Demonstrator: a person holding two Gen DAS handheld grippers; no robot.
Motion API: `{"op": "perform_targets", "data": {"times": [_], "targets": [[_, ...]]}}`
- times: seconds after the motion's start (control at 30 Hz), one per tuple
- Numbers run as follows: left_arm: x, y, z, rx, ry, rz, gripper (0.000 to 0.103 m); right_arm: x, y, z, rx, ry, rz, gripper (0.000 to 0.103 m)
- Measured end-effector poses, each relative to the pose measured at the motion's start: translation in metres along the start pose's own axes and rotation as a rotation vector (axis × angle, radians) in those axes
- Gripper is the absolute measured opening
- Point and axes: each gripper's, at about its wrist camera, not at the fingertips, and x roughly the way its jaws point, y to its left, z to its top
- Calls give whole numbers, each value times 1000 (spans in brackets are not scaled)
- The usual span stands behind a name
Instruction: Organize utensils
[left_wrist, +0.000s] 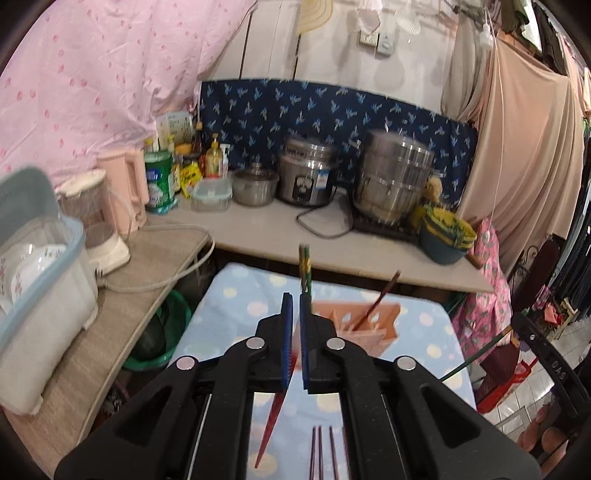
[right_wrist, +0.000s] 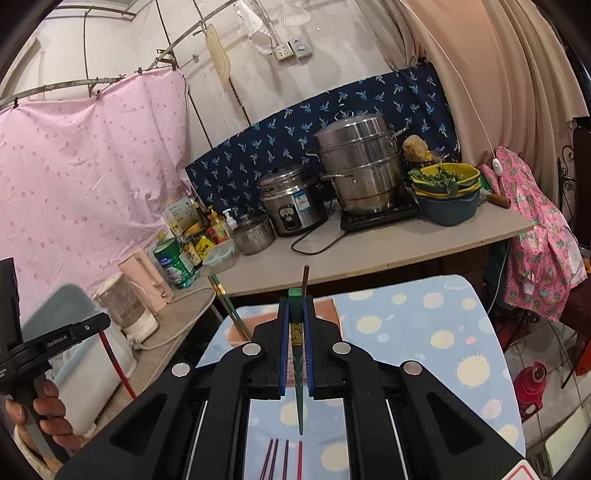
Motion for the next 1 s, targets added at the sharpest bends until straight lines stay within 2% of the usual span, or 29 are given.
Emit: {"op": "perform_targets", "data": {"times": [0.17, 0.27, 0.4, 0.47, 0.6, 0.67, 0.73, 0.83, 0.93, 1.0], "targets": [[1, -14, 45, -19, -83, -33, 3, 24, 10, 44, 12, -61, 16, 7], [6, -22, 65, -24, -106, -40, 3, 37, 18, 62, -1, -82, 17, 7], [13, -22, 60, -3, -89, -37, 3, 45, 25, 67, -15, -80, 30, 7], [22, -18, 46, 11, -51, -25, 4, 43, 27, 59, -27, -71, 36, 7], [56, 2, -1, 32, 74, 31, 5, 37, 22, 36, -46, -36, 21, 7], [79, 14, -28, 28, 155, 51, 8, 33, 18, 26, -49, -20, 4, 7], [99, 26, -53, 24, 228, 64, 19, 29, 14, 18, -54, -2, -14, 7], [127, 37, -91, 50, 327, 87, 25, 22, 9, 13, -68, 29, -48, 7], [150, 43, -118, 55, 399, 88, 34, 17, 6, 13, -76, 48, -67, 7], [164, 44, -132, 63, 431, 85, 35, 18, 3, 12, -78, 58, -77, 7]]}}
